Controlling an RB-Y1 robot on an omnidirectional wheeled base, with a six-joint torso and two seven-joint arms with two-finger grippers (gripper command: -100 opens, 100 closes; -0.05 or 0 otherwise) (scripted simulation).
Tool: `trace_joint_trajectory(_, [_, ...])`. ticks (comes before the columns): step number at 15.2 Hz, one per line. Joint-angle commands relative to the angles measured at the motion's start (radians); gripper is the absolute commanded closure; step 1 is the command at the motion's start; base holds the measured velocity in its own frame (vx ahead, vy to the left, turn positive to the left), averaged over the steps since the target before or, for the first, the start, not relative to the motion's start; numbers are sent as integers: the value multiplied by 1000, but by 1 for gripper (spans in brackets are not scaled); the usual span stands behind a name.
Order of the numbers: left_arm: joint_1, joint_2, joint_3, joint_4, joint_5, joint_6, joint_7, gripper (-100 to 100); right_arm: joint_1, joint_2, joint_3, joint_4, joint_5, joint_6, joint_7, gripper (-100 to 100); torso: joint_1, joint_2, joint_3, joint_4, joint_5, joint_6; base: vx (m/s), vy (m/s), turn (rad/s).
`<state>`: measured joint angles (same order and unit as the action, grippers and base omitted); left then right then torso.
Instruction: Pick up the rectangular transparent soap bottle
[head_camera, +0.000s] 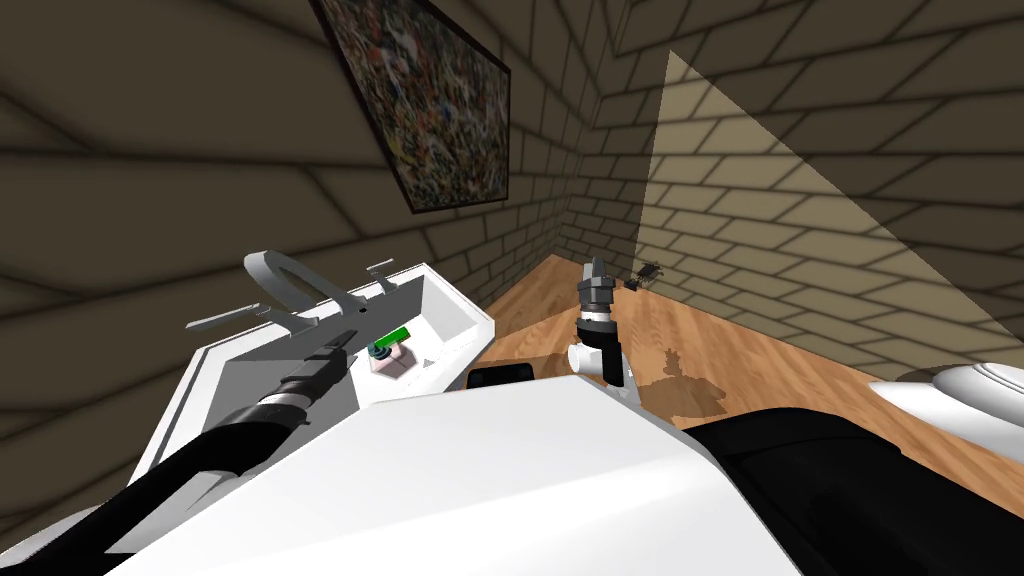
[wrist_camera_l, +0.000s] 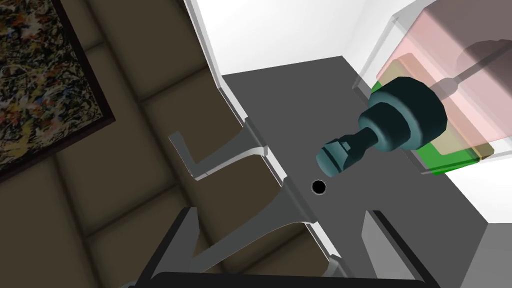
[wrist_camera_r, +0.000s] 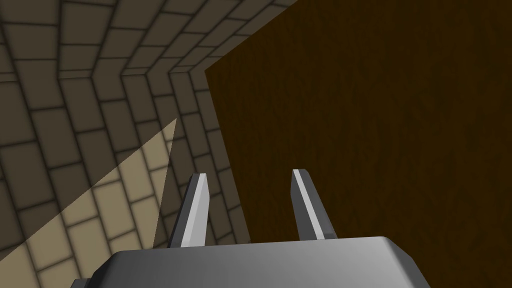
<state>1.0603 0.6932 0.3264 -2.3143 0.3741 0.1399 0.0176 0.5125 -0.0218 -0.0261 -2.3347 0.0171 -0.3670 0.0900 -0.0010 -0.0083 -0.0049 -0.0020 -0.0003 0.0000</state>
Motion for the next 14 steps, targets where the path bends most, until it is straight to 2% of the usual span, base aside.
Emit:
trace_joint_trajectory(1, [18,12,13,-5,9,28,-1,-100,0,0,0,0,0,0,0,0,0,0,0,0,0,0,66,-14,0])
trace_joint_trajectory(2, [51,40,36,-6,28,67,-5,-100,0,0,0,0,0,0,0,0,0,2,1,0,0,0,73,-29,-14])
trace_joint_trajectory(3, [51,40,36,-6,28,68,-5,-100,0,0,0,0,0,0,0,0,-1,2,1,0,0,0,79,-24,-19])
trace_joint_trajectory(4, [85,67,60,-7,47,107,-9,-100,0,0,0,0,0,0,0,0,-1,2,1,1,0,0,90,-14,-20])
trace_joint_trajectory(5, [85,67,60,-7,47,107,-9,-100,0,0,0,0,0,0,0,0,0,2,1,1,0,0,94,-12,-13])
trace_joint_trajectory(6, [118,93,84,-10,65,135,-13,-100,0,0,0,0,0,0,0,0,0,2,1,0,0,0,108,-19,-20])
trace_joint_trajectory(8, [118,93,84,-10,65,147,-13,-100,0,0,0,0,0,0,0,0,0,1,1,0,0,0,85,-20,-11])
trace_joint_trajectory(9, [151,118,107,-14,83,184,-18,-100,0,0,0,0,0,0,0,0,-1,2,1,0,0,0,74,-22,-15])
trace_joint_trajectory(10, [151,118,107,-14,83,186,-18,-100,0,0,0,0,0,0,0,0,-1,2,1,1,0,0,74,-25,-15])
trace_joint_trajectory(11, [184,142,130,-20,100,217,-23,-100,0,0,0,0,0,0,0,0,-1,2,1,1,0,0,83,-33,-22])
trace_joint_trajectory(12, [184,142,130,-20,100,224,-23,-100,0,0,0,0,0,0,0,0,-1,2,1,1,0,0,77,-32,-13])
trace_joint_trajectory(13, [216,166,152,-27,116,253,-28,-100,0,0,0,0,0,0,0,0,-2,2,1,1,0,0,85,-16,-13])
trace_joint_trajectory(14, [216,166,152,-27,116,261,-28,-100,0,0,0,0,0,0,0,0,-1,2,1,1,0,0,80,-15,-15])
